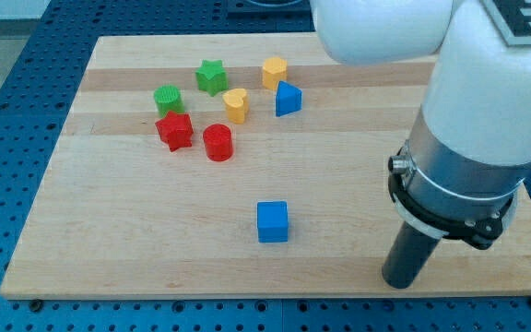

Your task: Slide the blue cube upwards

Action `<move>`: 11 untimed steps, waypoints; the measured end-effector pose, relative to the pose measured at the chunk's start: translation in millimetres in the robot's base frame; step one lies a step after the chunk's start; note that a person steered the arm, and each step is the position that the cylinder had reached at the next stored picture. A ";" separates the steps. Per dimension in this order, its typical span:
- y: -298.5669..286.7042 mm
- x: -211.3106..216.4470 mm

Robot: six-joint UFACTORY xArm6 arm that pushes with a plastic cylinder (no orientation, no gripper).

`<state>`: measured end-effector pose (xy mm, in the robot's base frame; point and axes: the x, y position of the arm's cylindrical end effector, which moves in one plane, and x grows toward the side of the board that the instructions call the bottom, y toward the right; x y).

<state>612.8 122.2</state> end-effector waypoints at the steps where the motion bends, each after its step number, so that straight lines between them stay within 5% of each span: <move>1: -25.4 5.4; 2: -84.8 5.6; 7: -138.8 -34.4; 11: -130.7 -34.4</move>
